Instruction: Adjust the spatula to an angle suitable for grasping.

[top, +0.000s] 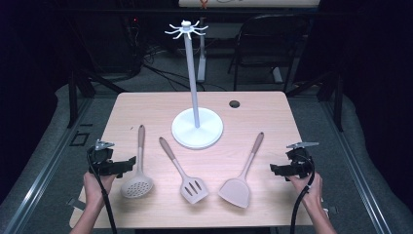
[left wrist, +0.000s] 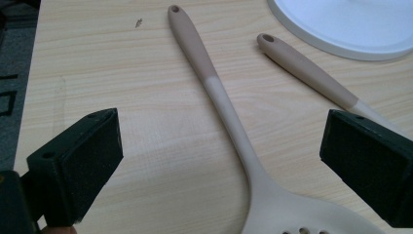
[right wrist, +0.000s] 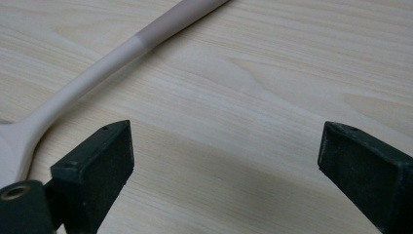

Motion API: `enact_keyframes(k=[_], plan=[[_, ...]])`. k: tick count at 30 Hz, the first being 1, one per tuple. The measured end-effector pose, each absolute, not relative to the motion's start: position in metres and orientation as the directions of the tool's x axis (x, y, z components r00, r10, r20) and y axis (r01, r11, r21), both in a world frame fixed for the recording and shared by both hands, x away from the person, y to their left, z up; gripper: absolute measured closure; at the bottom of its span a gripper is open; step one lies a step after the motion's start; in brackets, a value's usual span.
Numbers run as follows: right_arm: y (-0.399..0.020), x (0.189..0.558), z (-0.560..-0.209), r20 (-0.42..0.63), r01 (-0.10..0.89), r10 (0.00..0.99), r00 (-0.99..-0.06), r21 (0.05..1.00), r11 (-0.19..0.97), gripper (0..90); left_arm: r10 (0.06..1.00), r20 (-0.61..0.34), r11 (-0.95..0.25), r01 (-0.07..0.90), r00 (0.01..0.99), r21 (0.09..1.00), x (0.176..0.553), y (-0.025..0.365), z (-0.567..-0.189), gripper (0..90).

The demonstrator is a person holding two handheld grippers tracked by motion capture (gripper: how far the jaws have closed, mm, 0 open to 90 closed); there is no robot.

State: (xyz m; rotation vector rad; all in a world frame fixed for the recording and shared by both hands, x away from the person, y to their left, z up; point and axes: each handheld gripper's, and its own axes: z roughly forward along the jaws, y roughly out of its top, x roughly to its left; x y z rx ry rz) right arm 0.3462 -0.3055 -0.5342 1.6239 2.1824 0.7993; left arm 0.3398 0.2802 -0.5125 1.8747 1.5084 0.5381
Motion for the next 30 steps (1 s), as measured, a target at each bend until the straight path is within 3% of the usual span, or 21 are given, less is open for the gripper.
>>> enact_keyframes(k=[6, 8, 9, 13, 15, 30], plan=[[-0.295, 0.344, -0.530, 0.094, 0.764, 0.936, -0.340, 0.608, 0.217, 11.6, 0.964, -0.095, -0.111, 0.697, 0.249, 0.708, 0.340, 0.279, -0.515, 1.6], [-0.290, 0.345, -0.526, 0.052, 0.765, 0.929, -0.367, 0.585, 0.269, 13.5, 0.963, -0.101, -0.108, 0.701, 0.249, 0.705, 0.341, 0.278, -0.516, 1.4], [-0.285, 0.345, -0.529, 0.093, 0.762, 0.931, -0.354, 0.606, 0.229, 13.6, 0.963, -0.100, -0.109, 0.700, 0.250, 0.705, 0.341, 0.278, -0.516, 1.3], [-0.278, 0.346, -0.530, 0.098, 0.767, 0.928, -0.359, 0.598, 0.233, 14.3, 0.962, -0.097, -0.118, 0.706, 0.256, 0.699, 0.341, 0.278, -0.516, 1.0], [-0.271, 0.348, -0.528, 0.058, 0.766, 0.920, -0.387, 0.575, 0.287, 16.6, 0.962, -0.095, -0.119, 0.703, 0.258, 0.701, 0.341, 0.277, -0.516, 1.0], [-0.218, 0.360, -0.543, 0.069, 0.781, 0.923, -0.378, 0.559, 0.278, 28.6, 0.961, -0.077, -0.141, 0.710, 0.266, 0.690, 0.343, 0.275, -0.517, 1.2]])
